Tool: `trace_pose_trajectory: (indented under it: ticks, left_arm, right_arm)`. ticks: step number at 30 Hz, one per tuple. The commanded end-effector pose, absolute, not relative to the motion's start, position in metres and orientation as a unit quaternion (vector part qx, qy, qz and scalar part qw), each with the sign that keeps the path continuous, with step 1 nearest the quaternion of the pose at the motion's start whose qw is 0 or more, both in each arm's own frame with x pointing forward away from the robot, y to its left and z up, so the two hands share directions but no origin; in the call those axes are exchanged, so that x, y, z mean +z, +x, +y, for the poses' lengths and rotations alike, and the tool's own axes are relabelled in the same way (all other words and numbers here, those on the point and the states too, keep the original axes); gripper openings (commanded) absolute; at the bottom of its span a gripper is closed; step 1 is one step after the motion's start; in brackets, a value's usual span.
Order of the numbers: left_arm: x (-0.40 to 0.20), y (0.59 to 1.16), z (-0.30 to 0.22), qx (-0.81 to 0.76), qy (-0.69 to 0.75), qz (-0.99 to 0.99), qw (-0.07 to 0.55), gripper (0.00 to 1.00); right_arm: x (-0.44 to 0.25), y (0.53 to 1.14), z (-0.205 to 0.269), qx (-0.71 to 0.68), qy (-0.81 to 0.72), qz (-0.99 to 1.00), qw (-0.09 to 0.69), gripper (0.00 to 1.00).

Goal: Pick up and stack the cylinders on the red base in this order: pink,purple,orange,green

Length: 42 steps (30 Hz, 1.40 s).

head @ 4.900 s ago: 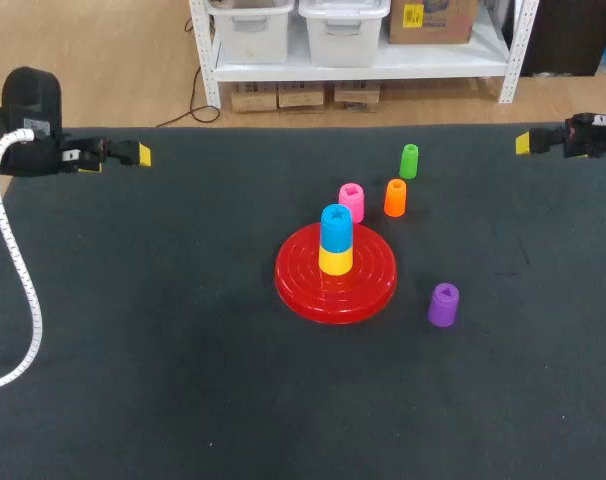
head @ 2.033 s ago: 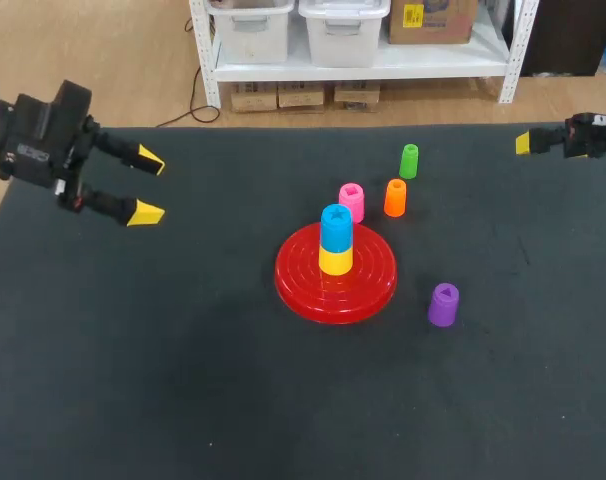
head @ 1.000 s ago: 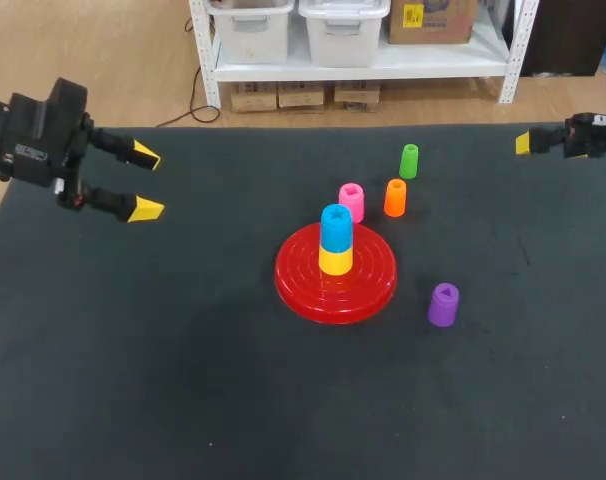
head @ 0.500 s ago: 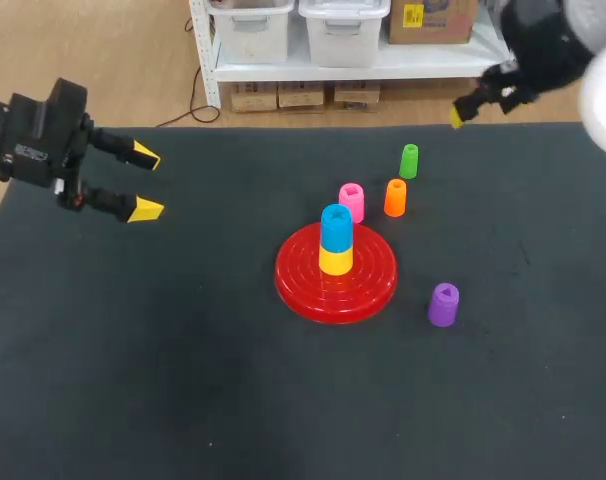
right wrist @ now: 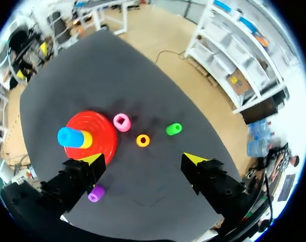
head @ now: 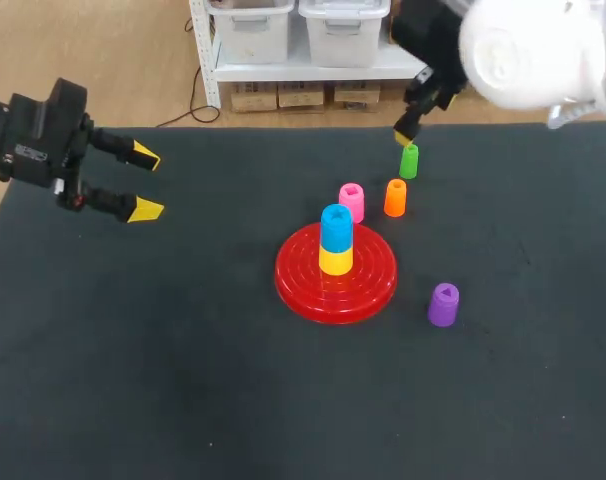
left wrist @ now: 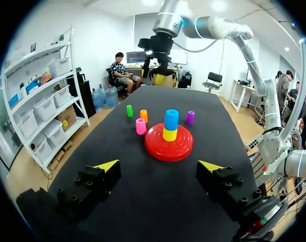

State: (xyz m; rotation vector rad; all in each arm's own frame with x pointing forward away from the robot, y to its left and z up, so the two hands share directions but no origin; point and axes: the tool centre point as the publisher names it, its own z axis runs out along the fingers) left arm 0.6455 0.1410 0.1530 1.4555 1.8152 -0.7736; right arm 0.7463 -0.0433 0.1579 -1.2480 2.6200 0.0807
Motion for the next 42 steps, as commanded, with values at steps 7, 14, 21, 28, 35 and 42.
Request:
trace_pose_trajectory:
  ticks: [7, 14, 21, 28, 35, 42]
  left_arm:
    - [0.152, 0.645, 0.142, -0.297, 0.558, 0.696, 0.34, 1.0]
    - [0.152, 0.645, 0.142, -0.297, 0.558, 0.696, 0.34, 1.0]
    - [0.152, 0.645, 0.142, -0.297, 0.558, 0.696, 0.34, 1.0]
    - [0.152, 0.645, 0.142, -0.297, 0.558, 0.696, 0.34, 1.0]
    - [0.152, 0.645, 0.142, -0.297, 0.558, 0.696, 0.34, 1.0]
    - [0.152, 0.645, 0.142, -0.297, 0.558, 0.696, 0.34, 1.0]
  right_arm:
    - [0.157, 0.75, -0.036, 0.021, -0.43, 0.895, 0.115, 1.0]
    - [0.157, 0.75, -0.036, 0.021, -0.43, 0.895, 0.115, 1.0]
    - [0.147, 0.755, -0.035, 0.006, -0.444, 0.892, 0.077, 1.0]
    - [0.136, 0.763, -0.009, -0.005, -0.494, 0.869, 0.036, 1.0]
    - [0.12, 0.761, 0.009, -0.011, -0.532, 0.846, 0.026, 1.0]
    - [0.103, 0.76, 0.016, -0.003, -0.556, 0.83, 0.031, 1.0]
